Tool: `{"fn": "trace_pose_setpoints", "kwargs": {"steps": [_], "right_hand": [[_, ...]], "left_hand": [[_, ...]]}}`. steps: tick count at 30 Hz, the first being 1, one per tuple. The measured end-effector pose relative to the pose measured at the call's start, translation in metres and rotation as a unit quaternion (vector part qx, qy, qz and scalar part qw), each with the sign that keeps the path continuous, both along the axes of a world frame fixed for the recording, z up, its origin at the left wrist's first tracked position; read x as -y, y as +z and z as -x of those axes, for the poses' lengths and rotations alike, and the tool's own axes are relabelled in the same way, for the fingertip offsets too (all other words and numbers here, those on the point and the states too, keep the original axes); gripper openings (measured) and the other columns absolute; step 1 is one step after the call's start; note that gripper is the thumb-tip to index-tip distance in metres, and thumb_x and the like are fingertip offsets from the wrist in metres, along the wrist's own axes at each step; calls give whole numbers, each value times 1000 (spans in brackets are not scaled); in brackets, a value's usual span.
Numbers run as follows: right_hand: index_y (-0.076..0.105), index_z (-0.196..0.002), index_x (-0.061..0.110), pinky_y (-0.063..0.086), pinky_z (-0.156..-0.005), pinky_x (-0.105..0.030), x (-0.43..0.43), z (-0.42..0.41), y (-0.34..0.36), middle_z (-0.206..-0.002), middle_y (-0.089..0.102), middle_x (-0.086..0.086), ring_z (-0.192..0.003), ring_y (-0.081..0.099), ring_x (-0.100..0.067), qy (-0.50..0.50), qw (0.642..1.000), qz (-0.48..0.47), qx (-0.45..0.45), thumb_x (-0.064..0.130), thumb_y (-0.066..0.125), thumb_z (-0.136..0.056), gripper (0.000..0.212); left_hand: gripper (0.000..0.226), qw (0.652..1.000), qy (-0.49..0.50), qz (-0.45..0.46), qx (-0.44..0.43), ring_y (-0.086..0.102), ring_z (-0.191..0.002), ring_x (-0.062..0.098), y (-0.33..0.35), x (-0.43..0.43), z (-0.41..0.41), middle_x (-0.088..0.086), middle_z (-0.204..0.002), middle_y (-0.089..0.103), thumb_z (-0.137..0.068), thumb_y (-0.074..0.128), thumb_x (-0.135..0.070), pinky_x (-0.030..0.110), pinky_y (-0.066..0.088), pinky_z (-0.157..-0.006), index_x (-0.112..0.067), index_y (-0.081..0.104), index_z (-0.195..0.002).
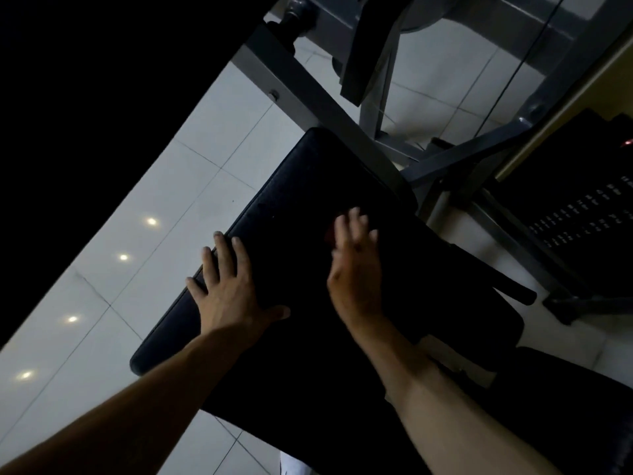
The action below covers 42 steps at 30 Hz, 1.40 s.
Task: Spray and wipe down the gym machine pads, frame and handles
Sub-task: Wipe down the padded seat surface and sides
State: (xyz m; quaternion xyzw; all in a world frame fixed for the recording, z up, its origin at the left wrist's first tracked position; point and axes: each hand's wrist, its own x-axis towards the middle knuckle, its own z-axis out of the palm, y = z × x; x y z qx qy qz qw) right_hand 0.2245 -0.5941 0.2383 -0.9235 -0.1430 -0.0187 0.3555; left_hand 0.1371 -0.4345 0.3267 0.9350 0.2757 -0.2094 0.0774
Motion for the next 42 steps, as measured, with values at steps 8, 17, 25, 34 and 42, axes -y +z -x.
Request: {"fn": "trace_pose_setpoints", "kwargs": {"steps": [8, 17, 25, 34, 42], "right_hand": [[47, -152, 6, 10, -126, -47, 22, -42, -13, -164, 34, -20, -153, 30, -39, 187, 975, 77, 92, -7, 53, -79, 75], [45, -153, 4, 15, -129, -45, -38, 15, 17, -165, 31, -22, -155, 27, -35, 173, 984, 7, 35, -3, 55, -89, 66], [46, -152, 6, 17, -127, -51, -25, -76, 22, -164, 34, -18, -154, 30, -33, 80, 996, 14, 31, -6, 60, -91, 64], [57, -145, 5, 23, -126, -52, -58, 2, 21, -158, 45, -21, -148, 41, -37, 284, 952, 14, 118, 6, 44, -91, 55], [41, -156, 13, 7, -129, -47, -90, -80, 49, -168, 29, -13, -157, 20, -30, 70, 996, 45, 27, 5, 60, -94, 65]], "left_hand": [[154, 1000, -9, -17, 18, -23, -154, 31, 1, -2, 6, 1, -163, -37, -58, 78, -81, 66, 2, -123, -26, -25, -158], [152, 999, -5, -34, 19, -17, -156, 29, 3, 0, 2, 1, -167, -31, -57, 74, -87, 62, 6, -125, -26, -21, -159], [143, 999, -33, -25, 34, -7, -158, 25, 13, -19, 16, -1, -168, -26, -70, 74, -76, 50, 15, -126, -21, -22, -160], [147, 998, 12, -38, 53, 12, -155, 28, 13, -15, 12, 5, -171, 2, -61, 77, -80, 48, 22, -124, -15, -7, -162], [143, 998, 9, -31, 58, 10, -154, 26, 9, -20, 17, 0, -171, 2, -62, 82, -72, 49, 20, -125, -21, -5, -163]]}}
